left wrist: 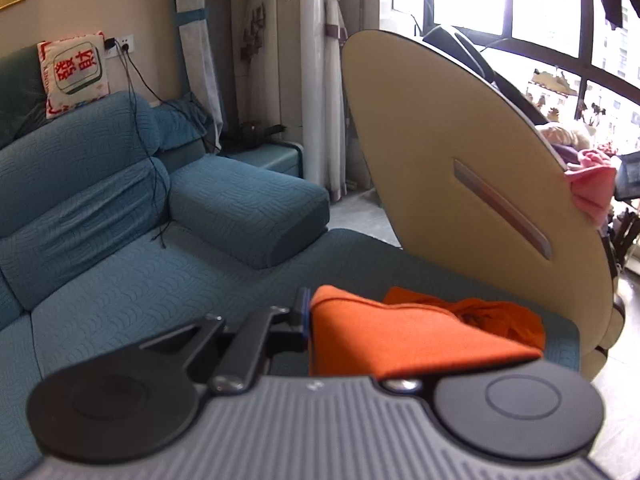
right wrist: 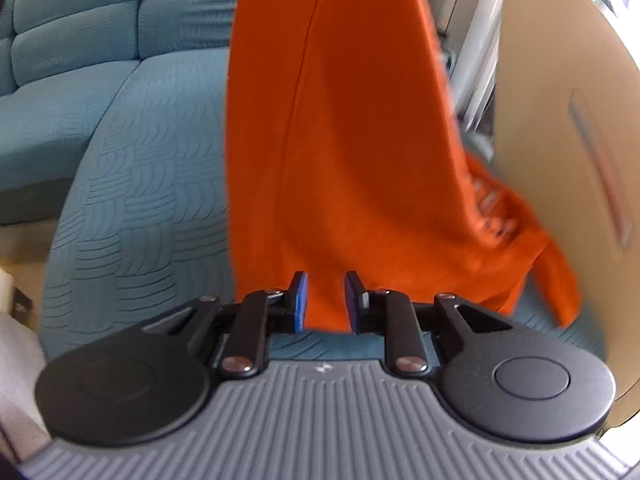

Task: Fold clothes
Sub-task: 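Lift the orange T-shirt with both grippers, shaking it out to hang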

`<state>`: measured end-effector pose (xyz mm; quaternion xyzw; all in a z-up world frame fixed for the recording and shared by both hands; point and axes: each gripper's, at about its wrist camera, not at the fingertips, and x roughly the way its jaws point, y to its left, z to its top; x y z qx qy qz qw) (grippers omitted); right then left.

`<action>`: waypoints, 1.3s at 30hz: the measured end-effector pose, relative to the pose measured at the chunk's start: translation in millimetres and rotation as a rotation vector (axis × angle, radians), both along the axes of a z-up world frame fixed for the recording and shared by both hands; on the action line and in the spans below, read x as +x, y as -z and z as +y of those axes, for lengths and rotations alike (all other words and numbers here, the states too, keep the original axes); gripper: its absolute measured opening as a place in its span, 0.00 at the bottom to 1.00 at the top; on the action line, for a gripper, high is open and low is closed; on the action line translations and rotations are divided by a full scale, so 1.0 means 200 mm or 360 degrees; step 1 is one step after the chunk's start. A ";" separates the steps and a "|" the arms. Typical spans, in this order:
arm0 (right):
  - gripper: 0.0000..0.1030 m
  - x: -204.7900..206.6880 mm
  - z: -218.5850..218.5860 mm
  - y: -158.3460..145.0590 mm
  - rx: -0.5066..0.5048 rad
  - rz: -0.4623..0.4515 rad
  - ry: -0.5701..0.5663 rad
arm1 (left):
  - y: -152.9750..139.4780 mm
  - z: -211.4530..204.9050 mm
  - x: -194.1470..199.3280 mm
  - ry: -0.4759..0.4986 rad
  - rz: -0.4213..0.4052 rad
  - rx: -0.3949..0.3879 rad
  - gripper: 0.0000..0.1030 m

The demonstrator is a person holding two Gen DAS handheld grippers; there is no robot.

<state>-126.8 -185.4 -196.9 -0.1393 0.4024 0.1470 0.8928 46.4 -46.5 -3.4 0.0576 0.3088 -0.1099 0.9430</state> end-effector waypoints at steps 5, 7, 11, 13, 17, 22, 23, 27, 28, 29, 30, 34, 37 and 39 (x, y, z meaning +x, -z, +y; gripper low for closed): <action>0.25 0.05 0.13 0.12 -0.0012 0.0018 0.0062 | -0.08 -0.07 0.05 0.0052 -0.0046 0.0020 0.05; 0.30 0.07 0.20 0.16 -0.0048 0.0025 0.0106 | -0.11 -0.10 0.05 0.0067 -0.0060 0.0018 0.06; 0.33 0.10 0.33 0.15 -0.0064 -0.0069 0.0241 | -0.13 -0.17 0.05 0.0114 -0.0073 0.0020 0.06; 0.38 0.08 0.36 0.10 -0.0023 -0.0123 0.0257 | -0.15 -0.19 0.05 0.0131 -0.0082 0.0025 0.06; 0.62 0.05 0.36 0.02 0.0059 -0.0232 0.0381 | -0.16 -0.24 0.07 0.0163 -0.0098 0.0039 0.06; 0.63 0.10 0.30 -0.06 0.0064 -0.0342 0.0542 | -0.16 -0.30 0.07 0.0177 -0.0101 0.0056 0.06; 0.63 0.12 0.28 -0.06 0.0045 -0.0357 0.0584 | -0.16 -0.31 0.07 0.0178 -0.0101 0.0059 0.06; 0.63 0.22 0.17 0.01 -0.0069 -0.0276 0.0787 | -0.17 -0.33 0.07 0.0163 -0.0099 0.0046 0.06; 0.63 0.25 0.15 0.04 -0.0075 -0.0219 0.0809 | -0.18 -0.33 0.07 0.0157 -0.0101 0.0029 0.06; 0.63 0.30 0.11 0.10 -0.0076 -0.0108 0.0843 | -0.20 -0.33 0.07 0.0152 -0.0105 0.0012 0.06; 0.63 0.33 0.07 0.14 -0.0059 -0.0029 0.0862 | -0.21 -0.33 0.07 0.0149 -0.0111 -0.0002 0.06; 0.62 0.50 -0.15 0.38 0.0011 0.0366 0.1016 | -0.25 -0.33 0.08 0.0141 -0.0136 -0.0042 0.07; 0.44 0.52 -0.33 0.43 0.0114 0.0423 0.1093 | -0.27 -0.33 0.12 0.0121 -0.0134 -0.0062 0.07; 0.11 0.49 -0.44 0.44 0.0218 0.0455 0.1119 | -0.26 -0.32 0.15 0.0104 -0.0122 -0.0058 0.07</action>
